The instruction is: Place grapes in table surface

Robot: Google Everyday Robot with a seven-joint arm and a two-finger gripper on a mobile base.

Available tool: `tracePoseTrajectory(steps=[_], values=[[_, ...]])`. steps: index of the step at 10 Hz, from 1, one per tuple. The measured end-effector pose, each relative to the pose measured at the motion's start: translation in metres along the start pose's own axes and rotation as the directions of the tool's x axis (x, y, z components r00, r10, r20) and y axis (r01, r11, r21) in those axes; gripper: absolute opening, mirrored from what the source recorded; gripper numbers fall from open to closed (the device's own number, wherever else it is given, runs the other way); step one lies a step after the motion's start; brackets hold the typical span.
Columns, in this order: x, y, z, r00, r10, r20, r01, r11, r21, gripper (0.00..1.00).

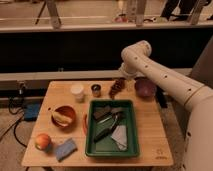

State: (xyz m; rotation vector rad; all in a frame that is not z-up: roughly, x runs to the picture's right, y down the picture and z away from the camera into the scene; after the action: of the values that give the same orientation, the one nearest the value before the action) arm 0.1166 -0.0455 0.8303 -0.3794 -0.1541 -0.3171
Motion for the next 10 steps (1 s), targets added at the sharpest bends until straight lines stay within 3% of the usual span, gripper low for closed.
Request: tracePoseTrajectory(steps=[10], values=[[-0.005, -0.013, 0.035, 1.000, -0.021, 0.006, 0.021, 1.000, -0.015, 0.80]])
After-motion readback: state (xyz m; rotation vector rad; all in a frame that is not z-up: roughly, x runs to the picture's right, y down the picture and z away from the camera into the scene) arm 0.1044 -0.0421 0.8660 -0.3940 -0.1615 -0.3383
